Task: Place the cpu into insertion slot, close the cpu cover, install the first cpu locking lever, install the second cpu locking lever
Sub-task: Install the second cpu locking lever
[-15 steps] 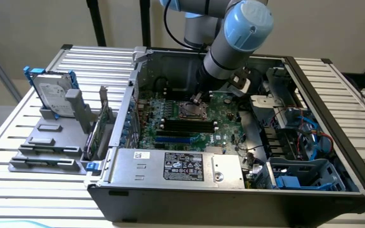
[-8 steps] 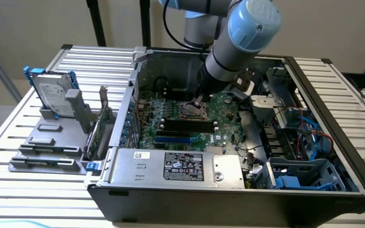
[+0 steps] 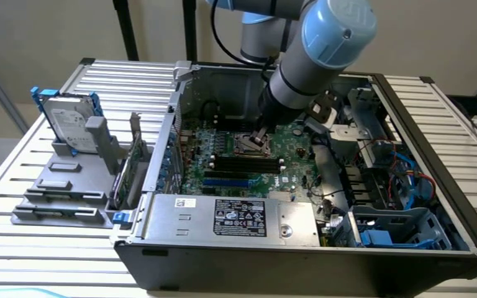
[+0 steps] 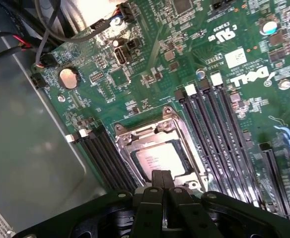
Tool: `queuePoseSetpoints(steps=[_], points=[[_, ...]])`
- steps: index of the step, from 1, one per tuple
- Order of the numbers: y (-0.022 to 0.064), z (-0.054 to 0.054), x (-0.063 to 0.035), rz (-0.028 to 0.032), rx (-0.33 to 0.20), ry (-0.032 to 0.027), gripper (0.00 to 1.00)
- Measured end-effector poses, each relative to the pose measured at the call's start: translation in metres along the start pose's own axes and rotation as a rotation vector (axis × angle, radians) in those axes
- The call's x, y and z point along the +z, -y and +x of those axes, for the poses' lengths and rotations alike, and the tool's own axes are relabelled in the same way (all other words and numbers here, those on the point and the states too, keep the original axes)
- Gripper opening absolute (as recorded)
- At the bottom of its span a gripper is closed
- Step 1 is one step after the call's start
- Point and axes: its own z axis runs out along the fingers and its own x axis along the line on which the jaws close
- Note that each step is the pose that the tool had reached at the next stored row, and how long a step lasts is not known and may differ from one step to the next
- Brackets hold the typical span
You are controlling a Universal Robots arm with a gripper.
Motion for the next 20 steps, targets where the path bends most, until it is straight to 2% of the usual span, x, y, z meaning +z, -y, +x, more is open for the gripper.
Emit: queuePoseSetpoints(steps=[6, 15, 20], points=[[0.0033, -0.013, -0.0104, -0.0022, 0.001, 0.0041, 0.11], [0.0139, -0.033, -0.0244, -0.0042, 0.001, 0.0078, 0.11], [0.0232, -0.04, -0.0247, -0.0049, 0.004, 0.007, 0.11]])
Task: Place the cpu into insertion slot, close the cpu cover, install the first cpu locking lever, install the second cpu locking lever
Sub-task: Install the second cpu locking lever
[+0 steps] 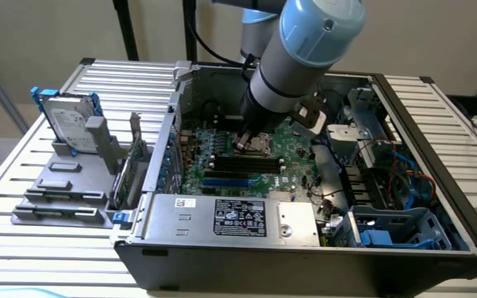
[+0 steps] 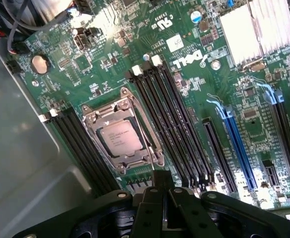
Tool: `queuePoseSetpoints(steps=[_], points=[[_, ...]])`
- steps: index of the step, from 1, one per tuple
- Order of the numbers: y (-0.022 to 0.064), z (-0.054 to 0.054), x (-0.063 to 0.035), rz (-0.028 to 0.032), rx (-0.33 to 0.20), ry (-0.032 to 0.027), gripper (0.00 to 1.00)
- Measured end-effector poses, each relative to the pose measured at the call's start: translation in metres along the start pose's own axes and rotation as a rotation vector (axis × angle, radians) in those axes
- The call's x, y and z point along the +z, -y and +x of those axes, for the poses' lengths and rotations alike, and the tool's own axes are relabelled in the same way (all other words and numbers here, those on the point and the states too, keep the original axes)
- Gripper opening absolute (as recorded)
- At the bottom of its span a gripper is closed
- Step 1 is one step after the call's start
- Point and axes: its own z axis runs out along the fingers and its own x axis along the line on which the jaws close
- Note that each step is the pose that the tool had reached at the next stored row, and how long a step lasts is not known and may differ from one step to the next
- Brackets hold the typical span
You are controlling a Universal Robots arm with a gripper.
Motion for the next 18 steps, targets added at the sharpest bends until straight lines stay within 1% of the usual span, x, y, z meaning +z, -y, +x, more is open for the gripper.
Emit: queuePoseSetpoints(steps=[3, 8, 11, 14, 17, 18], points=[[0.0039, -0.002, 0.0011, -0.0038, 0.014, -0.0047, 0.11], [0.0071, -0.004, 0.0047, -0.0126, 0.047, -0.0158, 0.11], [0.0098, -0.006, 0.0085, -0.0161, 0.06, -0.0201, 0.11], [0.0138, -0.007, 0.0126, -0.0177, 0.067, -0.0229, 0.11], [0.0162, -0.006, 0.0156, -0.0159, 0.069, -0.029, 0.11], [0.0167, -0.005, 0.0164, -0.0159, 0.07, -0.0299, 0.11]])
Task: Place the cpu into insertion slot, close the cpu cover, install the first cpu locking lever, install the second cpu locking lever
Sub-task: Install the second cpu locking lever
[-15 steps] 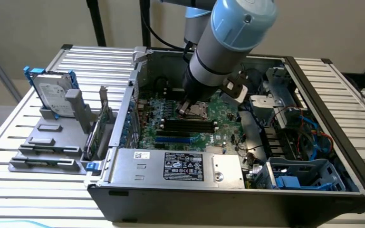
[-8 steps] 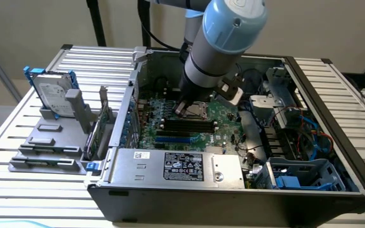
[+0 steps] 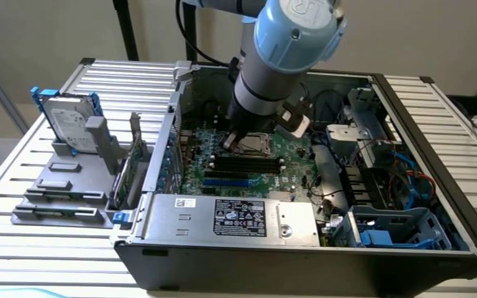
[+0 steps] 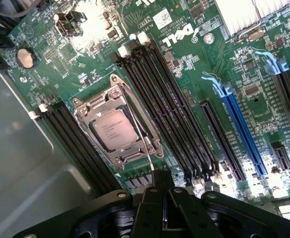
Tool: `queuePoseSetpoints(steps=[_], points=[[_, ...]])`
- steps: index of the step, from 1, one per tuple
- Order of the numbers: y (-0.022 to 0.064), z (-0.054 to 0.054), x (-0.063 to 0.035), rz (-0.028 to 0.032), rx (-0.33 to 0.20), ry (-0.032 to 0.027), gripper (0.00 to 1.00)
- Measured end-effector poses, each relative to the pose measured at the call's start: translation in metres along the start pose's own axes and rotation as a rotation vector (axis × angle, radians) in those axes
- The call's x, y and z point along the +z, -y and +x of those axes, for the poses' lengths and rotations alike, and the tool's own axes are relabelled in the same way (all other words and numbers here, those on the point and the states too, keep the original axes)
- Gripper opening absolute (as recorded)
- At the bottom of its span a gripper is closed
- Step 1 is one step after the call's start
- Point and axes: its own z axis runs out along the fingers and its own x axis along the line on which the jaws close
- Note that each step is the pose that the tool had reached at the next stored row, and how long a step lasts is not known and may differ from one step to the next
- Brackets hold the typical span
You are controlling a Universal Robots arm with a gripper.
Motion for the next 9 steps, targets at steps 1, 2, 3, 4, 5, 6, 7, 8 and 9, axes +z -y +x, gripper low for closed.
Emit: queuePoseSetpoints(steps=[1, 2, 3, 4, 5, 6, 7, 8, 9], points=[[0.0006, 0.0011, 0.0006, -0.0001, 0.001, -0.0003, 0.11], [0.001, 0.002, 0.0011, -0.0002, 0.001, -0.0005, 0.11], [0.0013, 0.0026, 0.0015, -0.0004, 0.002, -0.0009, 0.11], [0.0013, 0.0028, 0.0016, -0.0006, 0.002, -0.0009, 0.11], [0.0012, 0.0028, 0.0016, -0.0006, 0.002, -0.0009, 0.11], [0.001, 0.003, 0.0015, -0.0007, 0.002, -0.0009, 0.11], [0.001, 0.0034, 0.0007, -0.0008, 0.002, -0.0006, 0.11], [0.0015, 0.0043, -0.0016, -0.0007, 0.002, -0.0007, 0.11], [0.0017, 0.0054, -0.0042, -0.0007, 0.002, -0.0009, 0.11]])
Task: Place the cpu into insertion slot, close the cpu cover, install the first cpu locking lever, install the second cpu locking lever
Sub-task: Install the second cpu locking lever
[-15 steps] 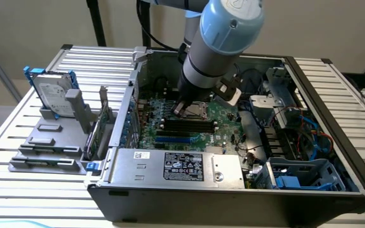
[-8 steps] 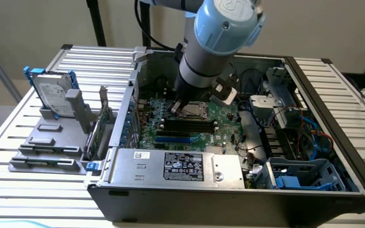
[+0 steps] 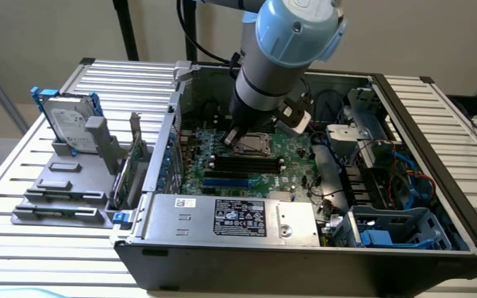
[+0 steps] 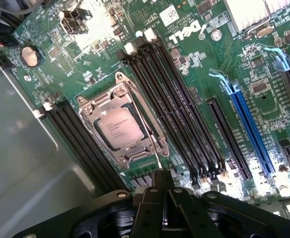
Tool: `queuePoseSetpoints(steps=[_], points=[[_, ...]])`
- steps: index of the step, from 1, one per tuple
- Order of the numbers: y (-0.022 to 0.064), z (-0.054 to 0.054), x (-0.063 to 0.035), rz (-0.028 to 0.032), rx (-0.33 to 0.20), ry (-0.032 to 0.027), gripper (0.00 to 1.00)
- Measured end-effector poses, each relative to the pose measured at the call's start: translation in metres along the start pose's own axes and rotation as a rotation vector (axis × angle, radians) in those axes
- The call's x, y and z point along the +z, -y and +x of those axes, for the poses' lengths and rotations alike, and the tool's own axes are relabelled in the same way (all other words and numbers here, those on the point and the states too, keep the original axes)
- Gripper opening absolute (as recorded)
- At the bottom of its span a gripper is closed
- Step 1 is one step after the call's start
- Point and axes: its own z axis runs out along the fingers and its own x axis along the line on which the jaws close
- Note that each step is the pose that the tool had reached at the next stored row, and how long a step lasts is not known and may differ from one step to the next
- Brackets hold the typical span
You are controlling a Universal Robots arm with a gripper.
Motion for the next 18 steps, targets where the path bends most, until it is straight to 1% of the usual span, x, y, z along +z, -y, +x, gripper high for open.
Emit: queuePoseSetpoints(steps=[2, 5, 7, 10, 13, 18], points=[[-0.0016, 0.003, -0.0043, 0.0002, 0.0, 0.0, 0.11], [-0.0085, 0.007, -0.0062, 0.0004, 0.0, 0.0, 0.11], [-0.0099, 0.006, -0.0067, 0.0003, 0.0, 0.0002, 0.11], [-0.0128, 0.001, -0.0071, 0.0002, 0.001, 0.0001, 0.11], [-0.0137, -0.002, -0.0026, 0.0, 0.001, -0.0002, 0.11], [-0.0099, -0.008, 0.0062, -0.0009, 0.001, -0.0007, 0.11]])
